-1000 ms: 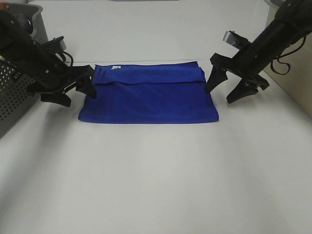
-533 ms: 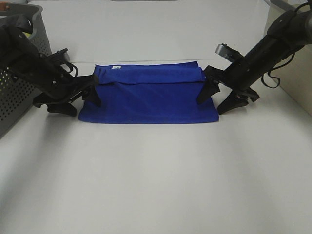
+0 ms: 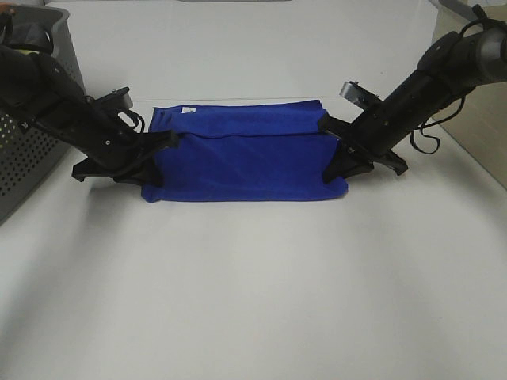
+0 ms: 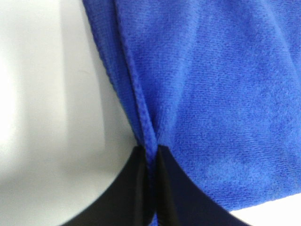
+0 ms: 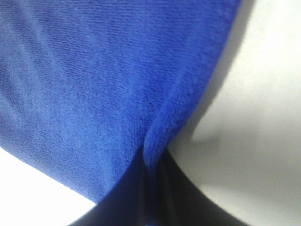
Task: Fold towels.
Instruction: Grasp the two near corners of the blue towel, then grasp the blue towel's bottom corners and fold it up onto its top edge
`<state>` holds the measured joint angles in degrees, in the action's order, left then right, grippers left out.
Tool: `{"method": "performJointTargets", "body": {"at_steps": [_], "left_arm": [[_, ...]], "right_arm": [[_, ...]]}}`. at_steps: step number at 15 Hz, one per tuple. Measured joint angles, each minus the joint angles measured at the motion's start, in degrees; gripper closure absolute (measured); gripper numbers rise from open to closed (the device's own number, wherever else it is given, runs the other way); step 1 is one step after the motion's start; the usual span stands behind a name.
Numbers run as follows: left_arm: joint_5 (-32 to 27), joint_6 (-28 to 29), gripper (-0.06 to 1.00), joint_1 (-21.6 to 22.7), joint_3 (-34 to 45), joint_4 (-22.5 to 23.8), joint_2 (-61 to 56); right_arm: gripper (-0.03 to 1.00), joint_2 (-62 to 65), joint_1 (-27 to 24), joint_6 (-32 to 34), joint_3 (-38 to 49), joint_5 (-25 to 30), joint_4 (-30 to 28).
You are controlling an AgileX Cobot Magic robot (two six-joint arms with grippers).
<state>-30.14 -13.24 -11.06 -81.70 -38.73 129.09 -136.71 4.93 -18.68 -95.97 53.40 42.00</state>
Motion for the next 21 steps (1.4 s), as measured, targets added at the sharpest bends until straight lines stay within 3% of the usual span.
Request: {"method": "performJointTargets", "body": {"at_steps": [4, 9, 12, 15, 21], "left_arm": [[-3.90, 0.00, 0.92, 0.00, 2.81, 4.35, -2.58], [-5.67, -0.06, 0.92, -0.11, 20.80, 4.76, -14.90], [-5.56, -0.06, 0.92, -0.29, 26.64, 4.64, -20.86], [-4.87, 0.06, 0.92, -0.29, 25.78, 4.64, -22.92], [0.40, 3.78, 0.92, 0.74, 14.38, 4.87, -21.49]], "right_arm": [[0.97, 2.29, -0.34, 1.38, 3.38, 2.18, -2.18], [0.97, 17.59, -0.17, -2.12, 29.91, -3.27, 0.69], [0.97, 22.06, -0.17, -5.44, 38.67, -6.02, 3.38], [0.97, 22.23, -0.17, -6.02, 36.96, -5.90, 4.13], [0.97, 18.68, -0.17, -3.32, 16.90, -2.35, 3.44]]}}
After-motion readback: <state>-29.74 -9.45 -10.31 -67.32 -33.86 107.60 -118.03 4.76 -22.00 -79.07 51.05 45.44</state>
